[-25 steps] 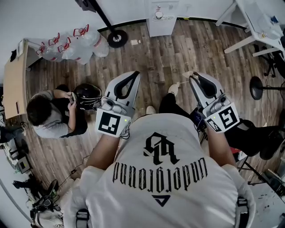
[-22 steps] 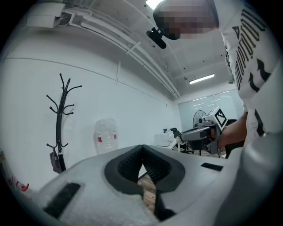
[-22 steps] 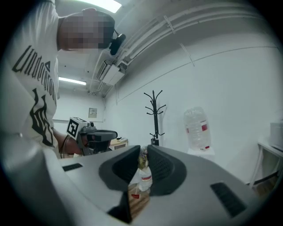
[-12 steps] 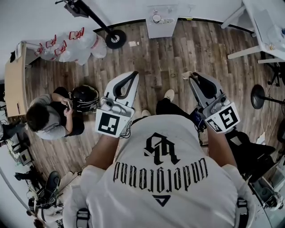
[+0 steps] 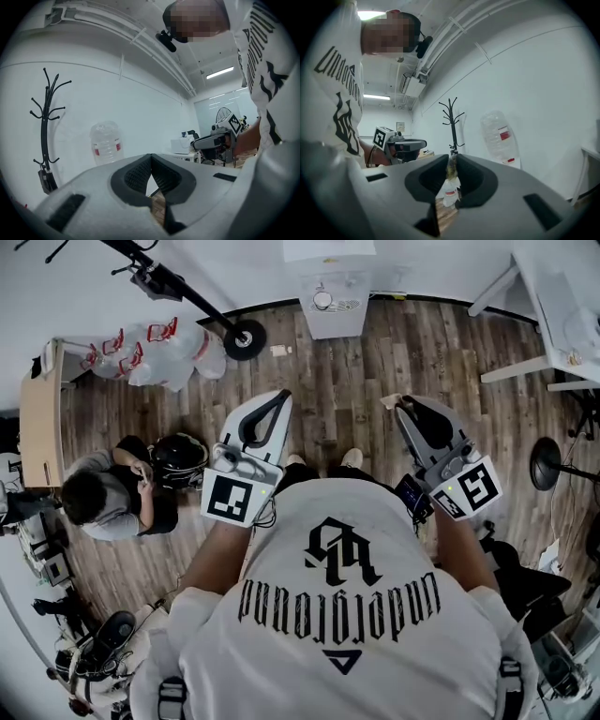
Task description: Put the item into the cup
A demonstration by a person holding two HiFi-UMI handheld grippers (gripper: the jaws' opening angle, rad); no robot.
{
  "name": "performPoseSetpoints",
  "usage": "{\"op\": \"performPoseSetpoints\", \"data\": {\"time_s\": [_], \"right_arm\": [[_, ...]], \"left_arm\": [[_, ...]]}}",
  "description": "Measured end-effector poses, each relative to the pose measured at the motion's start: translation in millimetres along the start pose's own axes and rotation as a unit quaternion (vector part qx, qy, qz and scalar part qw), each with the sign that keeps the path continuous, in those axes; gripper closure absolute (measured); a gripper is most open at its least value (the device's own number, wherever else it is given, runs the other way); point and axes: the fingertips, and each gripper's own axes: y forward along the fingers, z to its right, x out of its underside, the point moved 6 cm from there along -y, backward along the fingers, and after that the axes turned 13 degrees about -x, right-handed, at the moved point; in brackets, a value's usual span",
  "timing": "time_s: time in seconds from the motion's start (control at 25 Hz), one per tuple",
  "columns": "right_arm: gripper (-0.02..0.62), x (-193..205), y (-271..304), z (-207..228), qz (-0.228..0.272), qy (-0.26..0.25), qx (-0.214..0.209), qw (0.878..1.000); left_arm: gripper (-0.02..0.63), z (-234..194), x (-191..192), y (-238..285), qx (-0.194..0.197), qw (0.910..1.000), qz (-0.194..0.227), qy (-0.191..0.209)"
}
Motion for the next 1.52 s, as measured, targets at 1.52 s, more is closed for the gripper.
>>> {"op": "performPoseSetpoints", "data": {"time_s": [1.52], "right_arm": [[0.535, 50.8, 252.7, 171.2, -0.075, 0.044, 0.114, 0.990]], "left_arm": [[0.600, -236.3, 91.2, 213.4, 0.124, 0.9907, -0.035, -0.043]]}}
